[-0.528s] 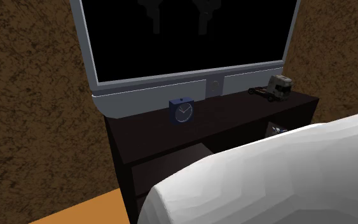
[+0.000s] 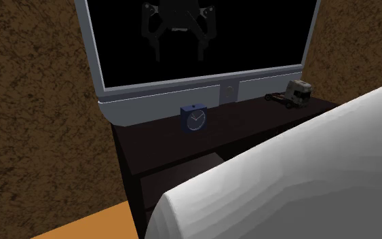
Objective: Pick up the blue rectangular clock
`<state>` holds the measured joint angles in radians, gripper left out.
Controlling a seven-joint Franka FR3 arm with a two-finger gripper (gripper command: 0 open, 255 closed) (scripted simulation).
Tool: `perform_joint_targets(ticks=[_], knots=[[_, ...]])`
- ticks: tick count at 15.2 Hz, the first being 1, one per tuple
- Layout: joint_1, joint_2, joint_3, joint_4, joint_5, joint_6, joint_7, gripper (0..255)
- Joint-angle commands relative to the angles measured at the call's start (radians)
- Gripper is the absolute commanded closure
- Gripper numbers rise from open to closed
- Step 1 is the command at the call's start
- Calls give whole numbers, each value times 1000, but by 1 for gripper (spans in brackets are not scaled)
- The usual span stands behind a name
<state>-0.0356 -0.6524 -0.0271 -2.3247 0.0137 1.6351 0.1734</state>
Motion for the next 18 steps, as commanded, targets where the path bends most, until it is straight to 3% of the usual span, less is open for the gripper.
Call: perform_joint_targets(ticks=[1,9,18], knots=[[-15,56,8,-10,5,71,49,0],[-65,315,31,28,12,305,240,0],[-111,628,20,162,2,498,441,0]])
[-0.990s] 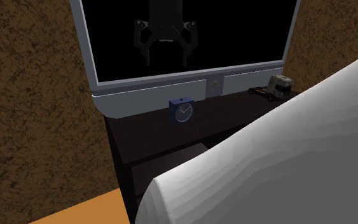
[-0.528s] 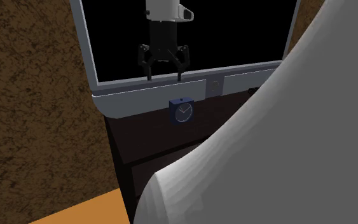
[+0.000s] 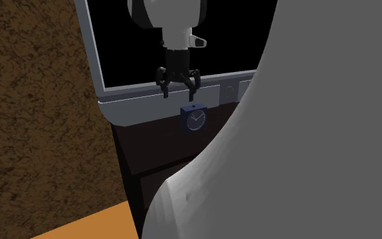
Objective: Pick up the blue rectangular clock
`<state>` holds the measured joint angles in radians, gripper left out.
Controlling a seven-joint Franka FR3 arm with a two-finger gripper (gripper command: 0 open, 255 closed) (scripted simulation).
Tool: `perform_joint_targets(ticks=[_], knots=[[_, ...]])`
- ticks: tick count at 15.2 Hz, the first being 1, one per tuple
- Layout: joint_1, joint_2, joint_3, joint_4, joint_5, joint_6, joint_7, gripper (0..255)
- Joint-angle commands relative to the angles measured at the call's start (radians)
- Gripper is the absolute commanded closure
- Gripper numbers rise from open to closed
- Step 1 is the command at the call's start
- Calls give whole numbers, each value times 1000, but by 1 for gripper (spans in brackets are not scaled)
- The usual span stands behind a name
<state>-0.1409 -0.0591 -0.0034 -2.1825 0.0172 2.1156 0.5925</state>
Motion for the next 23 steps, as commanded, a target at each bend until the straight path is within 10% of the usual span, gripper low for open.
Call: perform_joint_targets(ticks=[1,16,17,23], knots=[[-10,70,-8,39,-2,34,43,0],[-29,297,-32,114,2,193,136,0],[-29,297,-32,115,2,192,137,255],[-29,297,-32,114,2,193,137,255]])
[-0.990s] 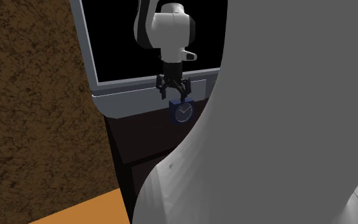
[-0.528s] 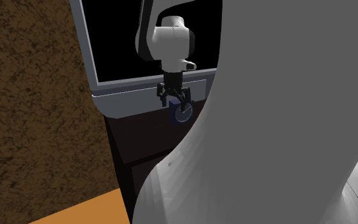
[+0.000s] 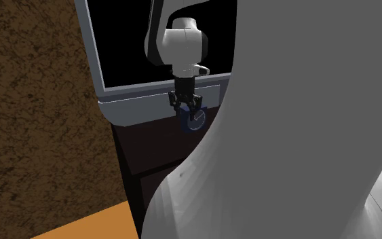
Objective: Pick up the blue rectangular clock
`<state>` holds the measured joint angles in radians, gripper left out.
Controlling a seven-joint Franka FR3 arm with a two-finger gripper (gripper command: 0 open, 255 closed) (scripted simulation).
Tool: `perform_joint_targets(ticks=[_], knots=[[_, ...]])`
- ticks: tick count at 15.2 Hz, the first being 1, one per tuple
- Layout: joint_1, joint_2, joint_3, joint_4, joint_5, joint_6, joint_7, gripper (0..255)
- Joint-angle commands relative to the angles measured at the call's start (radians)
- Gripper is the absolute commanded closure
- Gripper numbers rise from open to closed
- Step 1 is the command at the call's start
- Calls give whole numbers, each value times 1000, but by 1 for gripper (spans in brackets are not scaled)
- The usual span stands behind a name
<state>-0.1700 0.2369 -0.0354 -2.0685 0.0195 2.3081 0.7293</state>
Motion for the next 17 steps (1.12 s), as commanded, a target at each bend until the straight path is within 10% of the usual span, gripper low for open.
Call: perform_joint_targets(ticks=[1,17], knots=[[0,1,0,0,0,0,0,255],[1,-95,-2,74,-6,-170,4,255]])
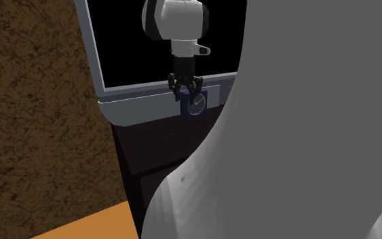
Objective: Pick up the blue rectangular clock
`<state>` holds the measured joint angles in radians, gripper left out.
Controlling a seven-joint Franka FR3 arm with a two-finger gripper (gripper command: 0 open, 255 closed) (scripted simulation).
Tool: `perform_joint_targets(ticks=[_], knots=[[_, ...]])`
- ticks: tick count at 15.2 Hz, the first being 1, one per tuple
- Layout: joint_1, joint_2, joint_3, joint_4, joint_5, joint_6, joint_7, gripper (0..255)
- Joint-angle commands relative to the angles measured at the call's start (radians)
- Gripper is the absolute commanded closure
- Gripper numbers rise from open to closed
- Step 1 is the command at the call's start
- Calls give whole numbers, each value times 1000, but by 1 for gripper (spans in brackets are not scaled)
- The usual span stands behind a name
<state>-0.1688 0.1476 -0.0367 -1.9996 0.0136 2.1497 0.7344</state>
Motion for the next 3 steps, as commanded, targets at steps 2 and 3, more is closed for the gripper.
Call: perform_joint_targets(ticks=[2,3], knots=[[0,-12,0,13,-1,-26,0,255],[0,-12,0,13,-1,-26,0,255]])
